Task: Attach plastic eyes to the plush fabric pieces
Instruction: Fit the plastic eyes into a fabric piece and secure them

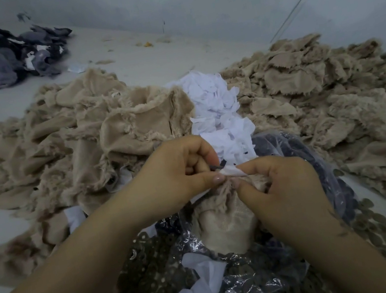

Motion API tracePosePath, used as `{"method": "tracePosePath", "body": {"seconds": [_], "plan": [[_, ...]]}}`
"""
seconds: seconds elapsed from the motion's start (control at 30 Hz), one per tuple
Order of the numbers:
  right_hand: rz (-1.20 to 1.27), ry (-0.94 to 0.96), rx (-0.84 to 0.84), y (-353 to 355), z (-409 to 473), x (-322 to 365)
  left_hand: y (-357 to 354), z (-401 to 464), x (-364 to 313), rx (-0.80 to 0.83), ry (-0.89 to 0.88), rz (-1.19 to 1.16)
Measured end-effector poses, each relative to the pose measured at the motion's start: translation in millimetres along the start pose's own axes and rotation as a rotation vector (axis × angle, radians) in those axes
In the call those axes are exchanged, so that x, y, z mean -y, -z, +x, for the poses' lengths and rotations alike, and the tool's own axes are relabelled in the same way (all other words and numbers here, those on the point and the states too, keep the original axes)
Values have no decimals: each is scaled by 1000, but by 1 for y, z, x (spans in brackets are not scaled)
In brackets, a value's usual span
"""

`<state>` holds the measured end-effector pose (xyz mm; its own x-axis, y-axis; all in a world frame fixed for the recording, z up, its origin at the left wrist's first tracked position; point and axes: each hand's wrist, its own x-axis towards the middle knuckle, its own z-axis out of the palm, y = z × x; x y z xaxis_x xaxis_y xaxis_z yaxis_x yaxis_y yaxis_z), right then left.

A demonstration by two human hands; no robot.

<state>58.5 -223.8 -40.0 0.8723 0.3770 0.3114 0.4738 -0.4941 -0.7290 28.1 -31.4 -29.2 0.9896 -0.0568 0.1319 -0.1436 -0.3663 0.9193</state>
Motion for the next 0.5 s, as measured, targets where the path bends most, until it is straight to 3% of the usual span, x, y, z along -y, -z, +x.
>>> {"method": "tracePosePath", "body": {"seconds": [0.17, 0.23, 0.33, 0.37, 0.43, 0.5], "plan": [[14, -53, -29, 0, 1, -3, 15, -10, -6, -12, -10, -93], [11, -53, -37, 1, 2, -4, 25, -16, -9, 184, 21, -123], [-6, -26, -22, -1, 0, 0, 29, -25, -13, 656, 84, -74], [-11, -11, -12, -1, -1, 2, 26, -26, -14, 690, 99, -40], [-24, 10, 5, -2, -3, 5, 20, -24, -14, 541, 137, -3], [-49, 25, 15, -3, -3, 6, 15, -19, -11, 257, 114, 60]]}}
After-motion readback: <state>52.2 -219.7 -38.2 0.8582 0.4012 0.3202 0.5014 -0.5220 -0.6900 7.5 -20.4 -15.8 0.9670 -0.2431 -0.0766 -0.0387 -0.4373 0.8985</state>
